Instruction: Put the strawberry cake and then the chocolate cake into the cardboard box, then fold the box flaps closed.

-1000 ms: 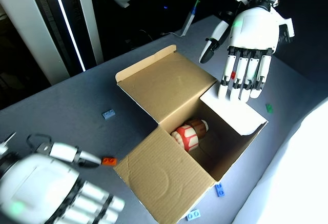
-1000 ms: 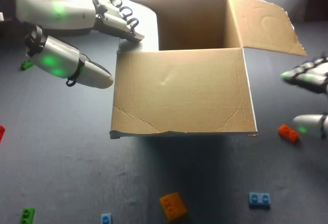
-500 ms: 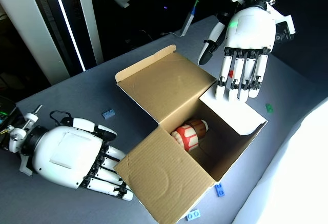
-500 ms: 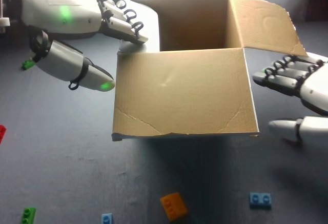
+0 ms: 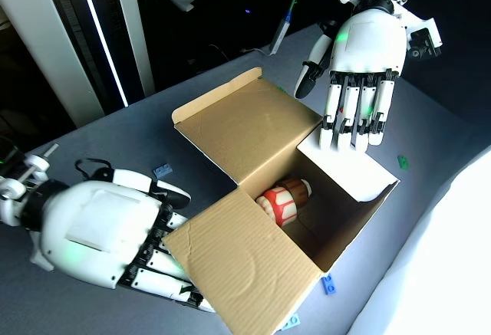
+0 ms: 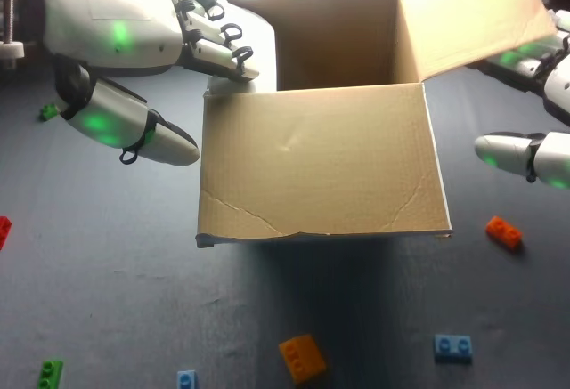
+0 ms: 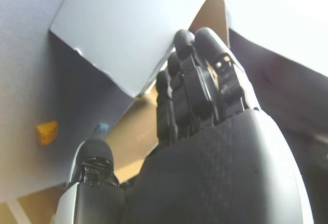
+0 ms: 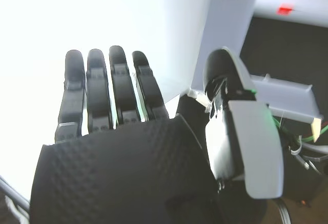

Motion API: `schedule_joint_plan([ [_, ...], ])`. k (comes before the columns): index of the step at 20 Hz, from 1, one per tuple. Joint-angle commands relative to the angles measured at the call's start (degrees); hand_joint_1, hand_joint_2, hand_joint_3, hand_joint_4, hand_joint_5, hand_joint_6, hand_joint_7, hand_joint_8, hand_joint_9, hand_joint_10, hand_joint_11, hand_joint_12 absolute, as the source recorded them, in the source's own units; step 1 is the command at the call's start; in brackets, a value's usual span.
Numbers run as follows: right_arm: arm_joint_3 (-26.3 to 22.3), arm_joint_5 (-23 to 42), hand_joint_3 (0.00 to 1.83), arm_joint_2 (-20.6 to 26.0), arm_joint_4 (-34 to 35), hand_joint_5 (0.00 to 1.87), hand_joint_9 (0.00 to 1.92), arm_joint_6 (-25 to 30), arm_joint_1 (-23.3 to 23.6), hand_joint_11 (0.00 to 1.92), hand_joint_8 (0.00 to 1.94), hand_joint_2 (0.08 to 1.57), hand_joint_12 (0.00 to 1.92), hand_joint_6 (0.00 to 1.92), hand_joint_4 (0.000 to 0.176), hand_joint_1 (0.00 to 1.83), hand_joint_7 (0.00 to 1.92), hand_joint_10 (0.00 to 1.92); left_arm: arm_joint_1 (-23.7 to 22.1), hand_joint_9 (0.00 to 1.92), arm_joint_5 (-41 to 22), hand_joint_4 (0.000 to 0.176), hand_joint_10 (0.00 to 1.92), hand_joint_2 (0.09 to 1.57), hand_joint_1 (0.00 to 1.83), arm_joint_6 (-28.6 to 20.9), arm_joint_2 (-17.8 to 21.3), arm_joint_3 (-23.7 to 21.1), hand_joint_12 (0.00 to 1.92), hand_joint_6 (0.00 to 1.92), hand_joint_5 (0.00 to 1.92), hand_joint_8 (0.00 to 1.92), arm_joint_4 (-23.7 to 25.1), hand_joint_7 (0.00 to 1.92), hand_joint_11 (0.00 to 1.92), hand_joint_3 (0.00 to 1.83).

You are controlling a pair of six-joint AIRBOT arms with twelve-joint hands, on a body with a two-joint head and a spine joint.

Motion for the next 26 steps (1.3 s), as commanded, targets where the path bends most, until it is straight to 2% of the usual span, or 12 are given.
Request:
schedule_joint_plan([
  [1, -0.35, 7.69, 0.00, 1.17, -0.25, 0.12, 0.17, 0.14, 0.96, 0.00, 0.00, 1.26, 0.55, 0.00, 0.000, 0.06, 0.20, 0.01, -0.19, 0.47, -2.31, 0.036, 0.01, 1.20, 0.00, -0.58, -0.14, 0.00, 1.10, 0.01, 0.31, 0.00, -3.34, 0.40, 0.08, 0.00],
  [3, -0.91, 7.86, 0.00, 1.81, -0.26, 0.15, 0.18, 0.16, 2.14, 0.00, 0.00, 1.25, 0.60, 0.01, 0.000, 0.10, 0.22, 0.01, -0.81, 0.46, -2.30, 0.033, 0.00, 1.20, 0.00, -1.27, -0.25, 1.37, 1.13, 0.00, 0.30, 0.00, -4.86, 0.39, 0.05, 0.00],
  [5, -1.30, 7.86, 0.00, 1.99, -0.25, 0.13, 0.16, 0.49, 3.47, 0.00, 0.00, 1.25, 0.55, 0.00, 0.000, 0.07, 0.20, 0.00, -1.44, 0.47, -2.31, 0.035, 0.00, 1.19, 0.00, -2.49, -0.36, 3.48, 1.14, 0.00, 0.30, 0.00, -5.23, 0.40, 0.06, 0.00],
  [6, -1.55, 7.83, 0.00, 1.99, -0.26, 0.14, 0.17, 0.48, 3.88, 0.00, 0.00, 1.25, 0.61, 0.00, 0.000, 0.07, 0.20, 0.01, -1.65, 0.47, -2.38, 0.032, 0.01, 1.20, 0.00, -3.16, -0.42, 4.50, 1.14, 0.00, 0.31, 0.00, -5.24, 0.40, 0.06, 0.00],
  [9, -2.32, 7.23, 0.00, 1.62, -0.26, 0.12, 0.17, 0.45, 5.19, 0.00, 0.00, 1.26, 0.59, 0.00, 0.000, 0.04, 0.18, 0.00, -2.46, 0.48, -3.12, 0.032, 0.01, 1.20, 0.00, -4.64, -0.40, 7.81, 1.14, 0.00, 0.31, 0.00, -5.42, 0.39, 0.07, 0.00],
  [13, -2.62, 5.14, 0.00, -0.20, -0.25, 0.12, 0.17, 0.02, 7.36, 0.00, 0.00, 1.27, 0.56, 0.00, 0.000, 0.04, 0.18, 0.01, -4.57, 0.48, -3.25, 0.035, 0.01, 1.19, 0.00, -5.58, -0.74, 12.87, 1.13, 0.00, 0.31, 0.01, -5.63, 0.40, 0.08, 0.00],
  [16, -2.67, 3.20, 0.00, -1.47, 0.24, 0.13, 0.18, 0.02, 8.98, 0.00, 0.00, 1.26, 0.62, 0.00, 0.000, 0.05, 0.17, 0.01, -5.47, 0.46, -5.70, 0.032, 0.00, 1.20, 0.00, -5.85, -0.61, 15.28, 1.12, 0.01, 0.31, 0.00, -5.32, 0.38, 0.05, 0.00],
  [20, -2.52, 0.65, 0.00, -2.60, 0.48, 0.14, 0.19, 0.02, 10.25, 0.00, 0.01, 1.27, 0.64, 0.01, 0.000, 0.05, 0.19, 0.01, -5.10, 0.48, -10.43, 0.033, 0.01, 1.19, 0.00, -6.04, 0.49, 16.25, 1.13, 0.01, 0.31, 0.01, -3.36, 0.40, 0.07, 0.00],
  [22, -1.99, -0.63, 0.00, -3.36, 1.59, 0.15, 0.19, 0.05, 11.20, 0.00, 0.01, 1.26, 0.71, 0.01, 0.000, 0.07, 0.20, 0.01, -4.13, 0.47, -11.54, 0.032, 0.01, 1.20, 0.00, -5.45, 1.05, 16.28, 1.13, 0.00, 0.31, 0.00, -3.34, 0.39, 0.07, 0.00],
  [23, -1.46, -1.59, 0.00, -3.83, 1.60, 0.13, 0.16, 0.13, 11.82, 0.00, 0.00, 1.27, 0.63, 0.00, 0.000, 0.07, 0.15, 0.00, -3.25, 0.47, -11.72, 0.032, 0.00, 1.20, 0.00, -4.81, 1.28, 16.27, 1.13, 0.01, 0.31, 0.00, -3.11, 0.39, 0.06, 0.00],
  [26, -0.27, -4.62, 0.00, -4.55, 1.65, 0.14, 0.16, 0.37, 13.20, 0.00, 0.00, 1.27, 0.65, 0.00, 0.000, 0.06, 0.15, 0.00, -0.97, 0.48, -12.54, 0.034, 0.01, 1.21, 0.00, -3.64, 1.55, 16.42, 1.12, 0.01, 0.32, 0.00, -2.91, 0.39, 0.07, 0.00],
])
